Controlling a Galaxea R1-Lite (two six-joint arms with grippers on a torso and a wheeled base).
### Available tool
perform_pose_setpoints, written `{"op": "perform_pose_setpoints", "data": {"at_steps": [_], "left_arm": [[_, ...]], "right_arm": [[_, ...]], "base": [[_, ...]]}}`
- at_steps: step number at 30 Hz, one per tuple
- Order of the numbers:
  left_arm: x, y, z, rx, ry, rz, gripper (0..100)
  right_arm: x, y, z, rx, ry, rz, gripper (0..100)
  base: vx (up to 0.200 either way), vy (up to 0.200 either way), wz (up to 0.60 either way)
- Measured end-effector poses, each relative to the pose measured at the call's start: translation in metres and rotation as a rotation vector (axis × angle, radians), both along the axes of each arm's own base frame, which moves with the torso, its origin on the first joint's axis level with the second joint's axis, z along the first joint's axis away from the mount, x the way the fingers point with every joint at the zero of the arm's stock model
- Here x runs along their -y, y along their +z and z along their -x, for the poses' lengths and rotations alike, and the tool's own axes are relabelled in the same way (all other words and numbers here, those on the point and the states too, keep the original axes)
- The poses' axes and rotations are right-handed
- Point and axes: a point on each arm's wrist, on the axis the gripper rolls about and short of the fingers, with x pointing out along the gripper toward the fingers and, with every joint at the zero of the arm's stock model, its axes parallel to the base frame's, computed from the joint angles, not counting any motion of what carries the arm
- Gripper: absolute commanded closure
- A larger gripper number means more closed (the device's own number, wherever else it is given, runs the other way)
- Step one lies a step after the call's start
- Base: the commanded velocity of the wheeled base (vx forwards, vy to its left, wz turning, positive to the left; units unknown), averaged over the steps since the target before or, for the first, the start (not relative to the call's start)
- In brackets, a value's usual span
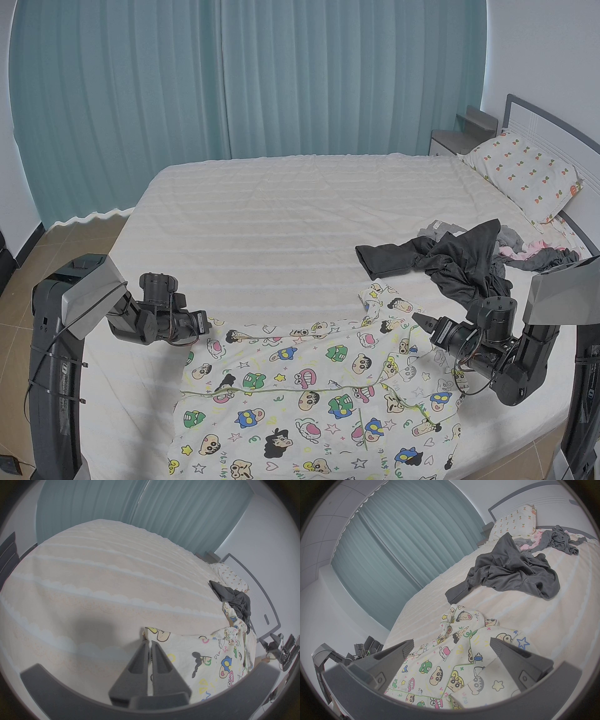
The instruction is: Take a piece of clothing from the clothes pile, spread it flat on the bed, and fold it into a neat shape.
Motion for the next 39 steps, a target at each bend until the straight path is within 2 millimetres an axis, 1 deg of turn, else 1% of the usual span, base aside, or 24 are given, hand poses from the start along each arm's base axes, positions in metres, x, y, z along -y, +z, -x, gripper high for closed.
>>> {"op": "perform_pose_setpoints", "data": {"at_steps": [4, 9, 16, 28, 39], "left_arm": [[0.000, 0.005, -0.003, 0.003, 0.037, 0.031, 100], [-0.003, 0.014, -0.010, 0.067, 0.086, 0.061, 100], [-0.011, 0.022, -0.019, 0.136, 0.185, 0.057, 100], [-0.024, 0.016, -0.031, 0.166, 0.267, 0.020, 100], [-0.027, 0.017, -0.042, 0.191, 0.357, 0.040, 100]], "right_arm": [[0.001, 0.000, 0.000, -0.003, -0.002, 0.000, 0], [0.001, -0.001, 0.000, -0.004, -0.004, 0.000, 0], [0.002, -0.001, 0.001, -0.006, -0.006, 0.000, 0], [0.003, 0.001, 0.000, 0.005, -0.011, -0.002, 0], [0.006, 0.001, 0.000, 0.007, -0.020, -0.002, 0]], "base": [[0.000, 0.000, 0.00], [0.000, 0.000, 0.00], [0.000, 0.000, 0.00], [0.000, 0.000, 0.00], [0.000, 0.000, 0.00]]}}
